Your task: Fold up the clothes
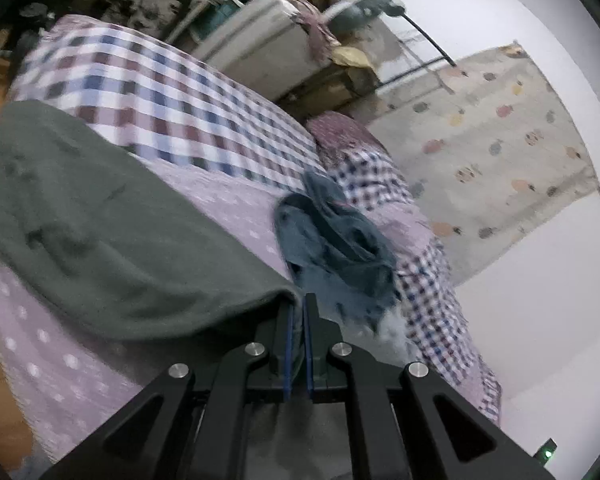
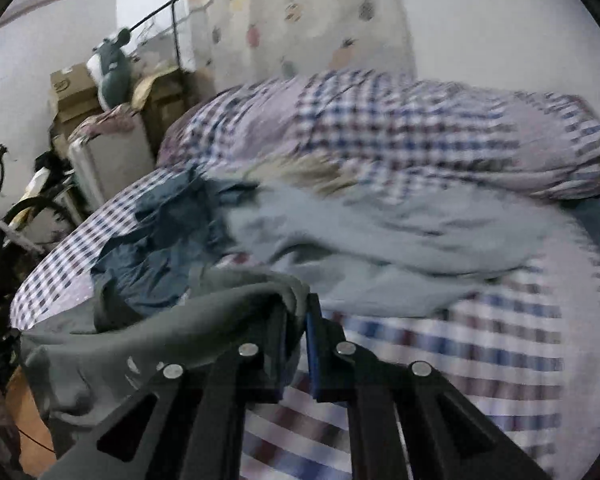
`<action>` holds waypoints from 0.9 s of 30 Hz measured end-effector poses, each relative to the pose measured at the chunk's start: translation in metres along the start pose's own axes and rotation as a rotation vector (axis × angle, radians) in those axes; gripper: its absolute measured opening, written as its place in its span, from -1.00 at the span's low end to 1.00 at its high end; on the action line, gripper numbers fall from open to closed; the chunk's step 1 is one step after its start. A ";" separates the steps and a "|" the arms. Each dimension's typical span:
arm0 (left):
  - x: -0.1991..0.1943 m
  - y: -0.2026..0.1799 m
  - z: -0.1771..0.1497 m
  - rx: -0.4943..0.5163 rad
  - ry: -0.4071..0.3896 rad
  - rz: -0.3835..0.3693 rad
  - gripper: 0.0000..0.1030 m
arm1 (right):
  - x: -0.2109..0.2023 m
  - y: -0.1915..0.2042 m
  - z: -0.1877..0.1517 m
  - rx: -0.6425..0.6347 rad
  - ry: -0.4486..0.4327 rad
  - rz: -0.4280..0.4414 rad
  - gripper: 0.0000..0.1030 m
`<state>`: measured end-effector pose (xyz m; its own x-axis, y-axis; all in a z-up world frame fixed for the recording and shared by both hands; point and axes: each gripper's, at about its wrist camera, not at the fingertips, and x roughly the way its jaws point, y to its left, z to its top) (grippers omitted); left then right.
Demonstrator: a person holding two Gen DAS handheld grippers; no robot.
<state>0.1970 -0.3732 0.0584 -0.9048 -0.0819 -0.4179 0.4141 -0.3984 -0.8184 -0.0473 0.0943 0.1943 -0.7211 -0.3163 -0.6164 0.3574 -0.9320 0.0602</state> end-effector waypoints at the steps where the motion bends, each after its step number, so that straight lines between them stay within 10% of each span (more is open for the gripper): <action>1: 0.001 -0.006 -0.002 -0.001 0.008 -0.016 -0.95 | -0.018 -0.010 0.001 -0.001 -0.012 -0.016 -0.87; 15: 0.037 -0.190 -0.011 0.239 0.090 -0.288 -0.95 | -0.240 -0.107 0.020 0.053 -0.214 -0.198 -0.87; 24: 0.141 -0.224 -0.024 0.383 0.173 -0.001 -0.94 | -0.165 -0.171 0.027 0.170 -0.039 -0.244 -0.70; 27: 0.171 -0.208 -0.034 0.420 0.263 0.104 -0.84 | -0.141 -0.188 0.011 0.238 -0.001 -0.258 -0.30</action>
<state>-0.0402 -0.2734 0.1438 -0.7828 0.0706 -0.6182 0.3760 -0.7379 -0.5604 -0.0198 0.3123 0.2788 -0.7706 -0.0646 -0.6340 0.0145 -0.9964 0.0839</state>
